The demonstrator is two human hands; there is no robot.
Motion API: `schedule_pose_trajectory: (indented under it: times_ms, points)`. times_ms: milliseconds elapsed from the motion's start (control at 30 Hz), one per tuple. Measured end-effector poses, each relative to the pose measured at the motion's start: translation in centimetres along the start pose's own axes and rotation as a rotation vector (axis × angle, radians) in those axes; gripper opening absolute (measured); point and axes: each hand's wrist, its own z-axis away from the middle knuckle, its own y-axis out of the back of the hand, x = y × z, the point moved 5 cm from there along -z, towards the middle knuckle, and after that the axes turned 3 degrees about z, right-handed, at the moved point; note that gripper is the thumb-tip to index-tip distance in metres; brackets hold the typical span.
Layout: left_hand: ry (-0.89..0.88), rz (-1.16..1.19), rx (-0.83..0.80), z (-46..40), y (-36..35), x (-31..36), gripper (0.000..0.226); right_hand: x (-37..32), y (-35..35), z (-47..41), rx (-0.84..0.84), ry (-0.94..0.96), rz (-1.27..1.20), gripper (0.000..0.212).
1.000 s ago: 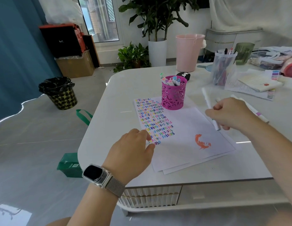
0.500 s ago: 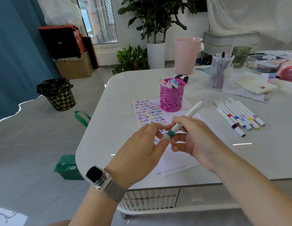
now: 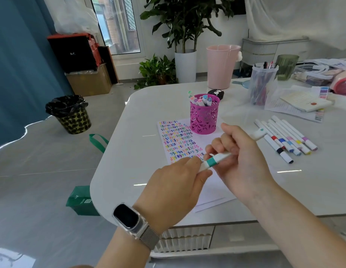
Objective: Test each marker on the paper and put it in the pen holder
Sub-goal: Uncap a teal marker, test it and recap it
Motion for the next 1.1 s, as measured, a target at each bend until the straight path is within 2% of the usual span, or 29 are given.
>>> schedule_pose_trajectory:
  times_ms: [100, 167, 400, 633, 800, 900, 1000, 1100]
  points:
    - [-0.04, -0.094, -0.009, 0.0, -0.6, 0.6, 0.038, 0.2, 0.3, 0.0, 0.011, -0.117, -0.246, 0.054]
    - [-0.052, -0.081, -0.041, 0.1, -0.8, 1.1, 0.041, 0.0, 0.5, 0.1, 0.002, -0.158, -0.29, 0.052]
    - [-0.033, -0.031, -0.112, -0.1, -1.5, 1.2, 0.037, -0.1, 0.7, 0.2, 0.032, -0.161, -0.201, 0.049]
    - [-0.048, 0.056, -0.127, -0.2, -1.3, 1.9, 0.037, -0.7, 1.1, 0.3, 0.075, -0.194, -0.212, 0.052]
    - [-0.065, -0.032, -0.146, -0.3, -1.9, 2.3, 0.037, -1.0, 1.9, 0.1, 0.123, -0.196, -0.2, 0.052]
    - [-0.056, -0.103, -0.108, 0.0, -2.4, 2.0, 0.04, -1.2, 2.2, 0.0, 0.142, -0.163, -0.191, 0.053]
    - [-0.014, -0.028, -0.047, -0.1, -2.7, 2.2, 0.048, -1.6, 2.2, 0.3, 0.149, -0.062, -0.164, 0.053]
    - [-0.033, -0.007, 0.007, -0.4, -2.7, 2.3, 0.044, -1.8, 2.1, 0.5, 0.149, -0.031, -0.19, 0.051]
